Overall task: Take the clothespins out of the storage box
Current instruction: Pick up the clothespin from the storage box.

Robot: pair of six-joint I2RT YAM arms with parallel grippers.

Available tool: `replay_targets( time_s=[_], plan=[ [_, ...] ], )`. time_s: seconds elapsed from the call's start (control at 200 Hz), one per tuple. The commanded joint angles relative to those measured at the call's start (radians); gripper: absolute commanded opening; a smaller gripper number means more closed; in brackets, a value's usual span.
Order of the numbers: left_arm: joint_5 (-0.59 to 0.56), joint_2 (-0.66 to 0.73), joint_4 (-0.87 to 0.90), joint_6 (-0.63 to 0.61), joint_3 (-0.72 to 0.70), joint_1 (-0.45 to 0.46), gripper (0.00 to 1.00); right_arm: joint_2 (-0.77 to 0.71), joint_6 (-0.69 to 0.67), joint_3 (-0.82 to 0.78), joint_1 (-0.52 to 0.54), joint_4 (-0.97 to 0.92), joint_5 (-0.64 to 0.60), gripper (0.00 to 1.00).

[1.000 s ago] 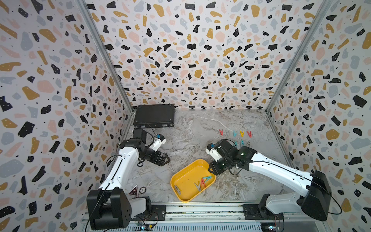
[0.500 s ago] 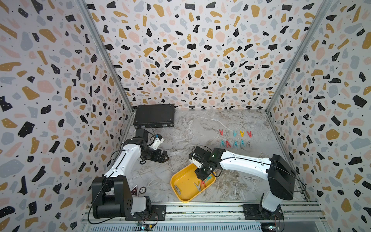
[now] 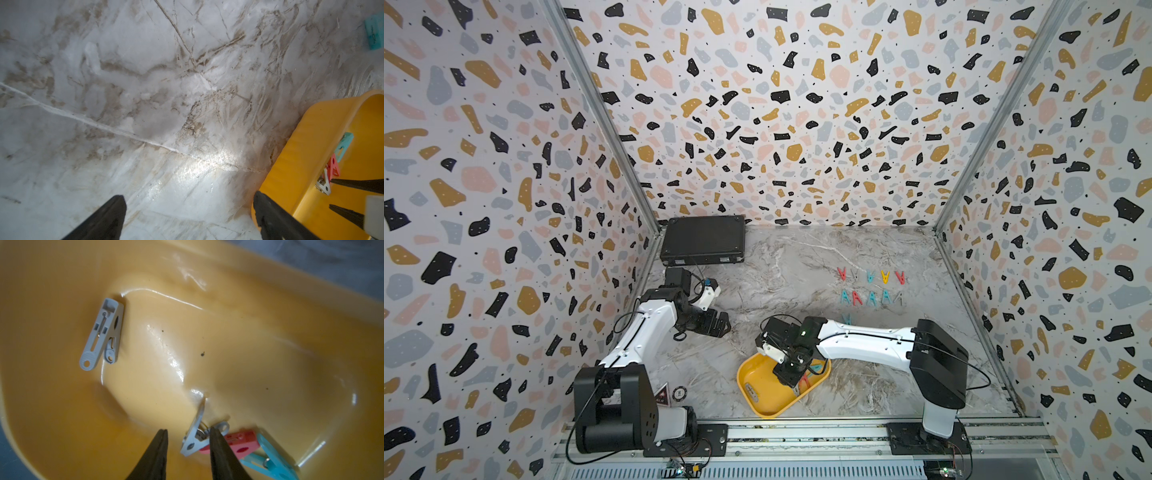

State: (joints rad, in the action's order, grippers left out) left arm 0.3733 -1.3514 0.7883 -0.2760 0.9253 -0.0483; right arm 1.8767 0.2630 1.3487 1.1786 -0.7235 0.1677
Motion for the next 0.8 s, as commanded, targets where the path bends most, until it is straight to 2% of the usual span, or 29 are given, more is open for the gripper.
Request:
replay_targets(
  time_s=[0.0, 0.175, 0.566, 0.646, 0.791],
  plan=[
    [-0.008, 0.015, -0.007, 0.0, -0.012, -0.001, 1.0, 0.012, 0.005, 0.024, 0.008, -0.017, -0.031, 0.36],
    [-0.006, 0.022, -0.01, 0.0, -0.017, -0.004, 1.0, 0.016, 0.021, 0.027, 0.007, -0.015, -0.093, 0.36],
    [-0.003, 0.03, -0.012, -0.003, -0.022, -0.019, 1.0, 0.076, 0.025, 0.021, 0.007, 0.015, -0.066, 0.36],
    [-0.004, 0.027, -0.011, -0.002, -0.02, -0.021, 1.0, 0.082, 0.026, 0.02, 0.007, 0.02, -0.067, 0.31],
    [-0.005, 0.026, -0.011, -0.002, -0.02, -0.022, 1.0, 0.063, 0.03, 0.015, 0.007, 0.026, -0.078, 0.17]
  ],
)
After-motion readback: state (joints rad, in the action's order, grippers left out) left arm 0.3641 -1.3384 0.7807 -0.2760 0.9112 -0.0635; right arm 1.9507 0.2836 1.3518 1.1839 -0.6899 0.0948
